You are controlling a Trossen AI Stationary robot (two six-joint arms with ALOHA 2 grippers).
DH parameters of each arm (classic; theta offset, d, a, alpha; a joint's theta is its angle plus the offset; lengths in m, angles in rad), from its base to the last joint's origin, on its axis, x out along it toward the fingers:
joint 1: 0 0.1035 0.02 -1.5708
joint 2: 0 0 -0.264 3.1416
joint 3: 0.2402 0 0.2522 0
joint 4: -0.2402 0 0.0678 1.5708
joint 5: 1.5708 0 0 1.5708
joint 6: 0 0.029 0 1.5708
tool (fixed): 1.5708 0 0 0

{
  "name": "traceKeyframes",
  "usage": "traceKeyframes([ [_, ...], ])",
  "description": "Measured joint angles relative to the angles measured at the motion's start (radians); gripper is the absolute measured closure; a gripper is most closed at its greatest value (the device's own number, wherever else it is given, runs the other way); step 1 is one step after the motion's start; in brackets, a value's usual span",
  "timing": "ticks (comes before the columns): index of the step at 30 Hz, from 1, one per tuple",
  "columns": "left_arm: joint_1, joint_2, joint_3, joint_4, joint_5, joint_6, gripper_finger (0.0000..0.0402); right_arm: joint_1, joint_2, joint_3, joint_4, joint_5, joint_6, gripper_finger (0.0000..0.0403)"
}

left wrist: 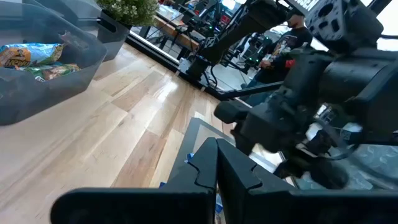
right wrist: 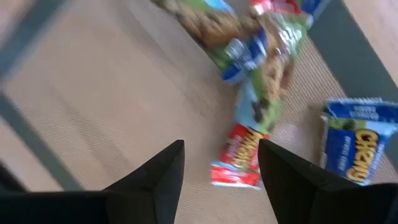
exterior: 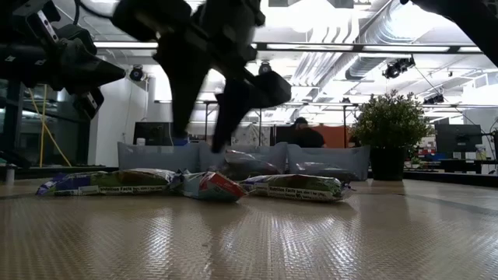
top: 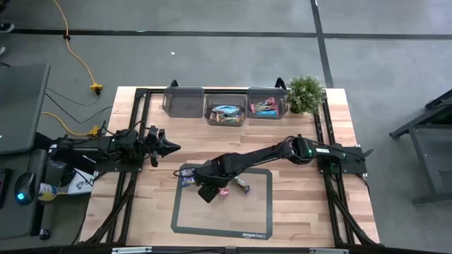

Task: Pick and place Granola Bars by type
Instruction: Put the red granola bar into the right black bin

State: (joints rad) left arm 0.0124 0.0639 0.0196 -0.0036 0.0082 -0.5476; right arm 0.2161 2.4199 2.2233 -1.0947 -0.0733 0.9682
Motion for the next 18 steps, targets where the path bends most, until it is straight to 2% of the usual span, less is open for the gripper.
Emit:
traceKeyframes([
  [5, 0.000, 0.000, 0.000, 0.000, 0.000, 0.000, 0.0401, -0.004, 0.000, -0.069, 0.045, -0.021, 0.020, 0.0214],
  [18, 0.000, 0.000, 0.000, 0.000, 0.000, 0.000, 0.0401, -0.016, -0.001, -0.082, 0.069, -0.065, 0.008, 0.0210],
])
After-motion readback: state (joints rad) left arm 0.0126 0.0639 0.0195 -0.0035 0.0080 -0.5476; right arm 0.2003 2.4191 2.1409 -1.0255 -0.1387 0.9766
